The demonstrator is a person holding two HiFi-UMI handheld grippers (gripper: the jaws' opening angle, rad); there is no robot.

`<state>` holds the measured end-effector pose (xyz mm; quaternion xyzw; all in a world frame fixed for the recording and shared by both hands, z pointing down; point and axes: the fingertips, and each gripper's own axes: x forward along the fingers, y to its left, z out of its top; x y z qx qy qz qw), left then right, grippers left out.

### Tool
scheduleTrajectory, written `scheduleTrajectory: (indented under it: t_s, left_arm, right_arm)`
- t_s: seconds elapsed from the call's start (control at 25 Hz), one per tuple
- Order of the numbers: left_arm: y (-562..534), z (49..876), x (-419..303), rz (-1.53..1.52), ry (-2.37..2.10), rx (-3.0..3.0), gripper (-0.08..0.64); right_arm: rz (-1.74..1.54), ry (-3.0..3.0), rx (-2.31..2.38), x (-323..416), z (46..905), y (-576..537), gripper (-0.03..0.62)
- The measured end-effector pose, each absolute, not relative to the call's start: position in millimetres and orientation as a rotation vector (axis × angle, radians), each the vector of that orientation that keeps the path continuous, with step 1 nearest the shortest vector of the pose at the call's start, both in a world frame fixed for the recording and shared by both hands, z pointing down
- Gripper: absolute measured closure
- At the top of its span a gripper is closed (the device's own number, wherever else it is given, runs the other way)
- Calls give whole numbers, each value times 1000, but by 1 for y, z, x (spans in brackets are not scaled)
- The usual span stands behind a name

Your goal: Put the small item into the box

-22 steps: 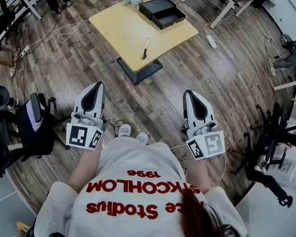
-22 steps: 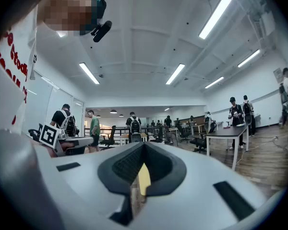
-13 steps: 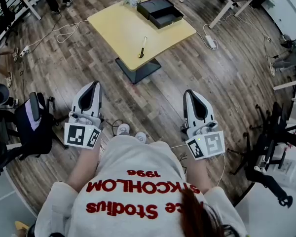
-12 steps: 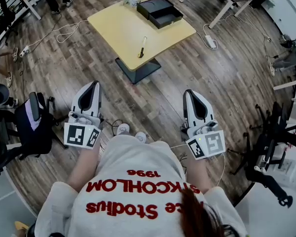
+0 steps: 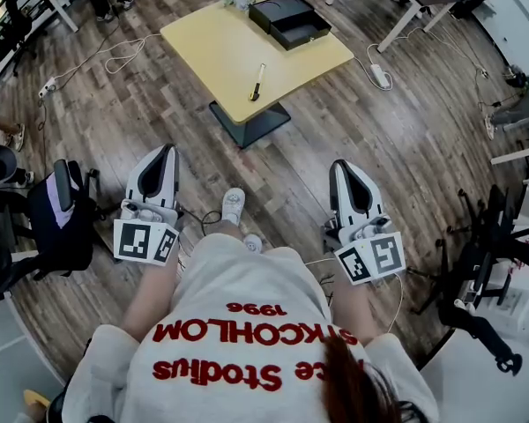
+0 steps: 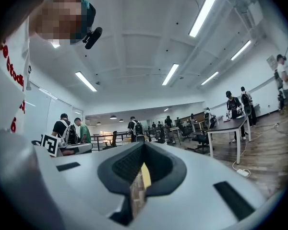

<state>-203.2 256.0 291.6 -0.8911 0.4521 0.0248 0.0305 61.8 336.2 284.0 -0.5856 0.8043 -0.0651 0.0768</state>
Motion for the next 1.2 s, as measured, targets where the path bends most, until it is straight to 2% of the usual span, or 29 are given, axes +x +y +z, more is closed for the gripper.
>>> scheduleTrajectory:
  t_s: [0.52,1.2]
  left_arm:
    - [196,289,-187,112,1356,-2763,554]
    - [51,286,-169,125,1254,-2824,554]
  right_arm:
    - [-203,2383,-1768,77,279,290,588]
    - [-196,2350,-1827,80,269,165,588]
